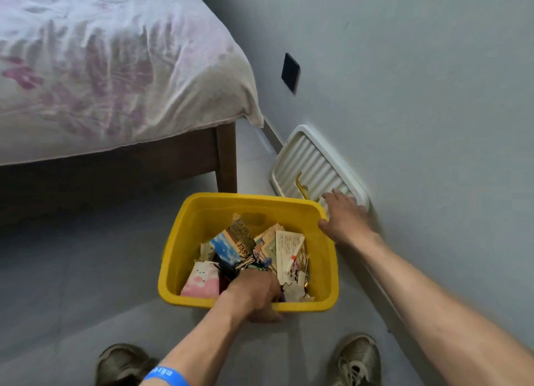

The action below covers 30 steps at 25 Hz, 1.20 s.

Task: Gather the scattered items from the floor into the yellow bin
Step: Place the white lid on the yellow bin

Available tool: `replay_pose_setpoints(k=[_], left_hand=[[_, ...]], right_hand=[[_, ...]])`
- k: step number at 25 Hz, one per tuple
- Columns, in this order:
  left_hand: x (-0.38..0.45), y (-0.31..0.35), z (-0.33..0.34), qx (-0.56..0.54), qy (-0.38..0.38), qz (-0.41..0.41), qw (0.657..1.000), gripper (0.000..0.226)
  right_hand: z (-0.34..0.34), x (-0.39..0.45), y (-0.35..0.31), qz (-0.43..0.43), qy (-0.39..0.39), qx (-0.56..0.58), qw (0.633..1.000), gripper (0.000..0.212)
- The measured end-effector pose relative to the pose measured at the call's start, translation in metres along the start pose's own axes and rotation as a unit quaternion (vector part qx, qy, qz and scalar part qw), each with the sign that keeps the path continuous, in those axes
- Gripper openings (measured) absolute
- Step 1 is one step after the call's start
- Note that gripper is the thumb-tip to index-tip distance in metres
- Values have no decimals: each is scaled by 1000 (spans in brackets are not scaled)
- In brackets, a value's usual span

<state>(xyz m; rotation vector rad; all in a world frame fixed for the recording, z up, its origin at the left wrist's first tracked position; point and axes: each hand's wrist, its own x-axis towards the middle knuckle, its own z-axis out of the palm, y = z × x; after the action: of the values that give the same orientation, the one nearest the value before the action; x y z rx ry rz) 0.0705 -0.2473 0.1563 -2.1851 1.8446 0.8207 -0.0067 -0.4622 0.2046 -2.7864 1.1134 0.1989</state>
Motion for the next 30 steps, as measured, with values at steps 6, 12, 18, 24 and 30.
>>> replay_pose_setpoints(k=[6,12,18,24,30], left_hand=[[18,-9,-6,8,-40,93,995,37],[8,-6,2,-21,-3,48,999,38],[-22,-12,7,-272,24,-44,961,38],[-57,-52,-43,-508,369,-222,746,31],[-86,-74,-38,-559,417,-245,673,53]], right_hand=[[18,58,47,133,133,89,978,56],[34,32,34,162,85,153,971,28],[-88,-25,-29,-124,267,28,955,13],[-193,-111,-24,-173,337,207,902,29],[-172,-104,-3,-98,222,533,810,33]])
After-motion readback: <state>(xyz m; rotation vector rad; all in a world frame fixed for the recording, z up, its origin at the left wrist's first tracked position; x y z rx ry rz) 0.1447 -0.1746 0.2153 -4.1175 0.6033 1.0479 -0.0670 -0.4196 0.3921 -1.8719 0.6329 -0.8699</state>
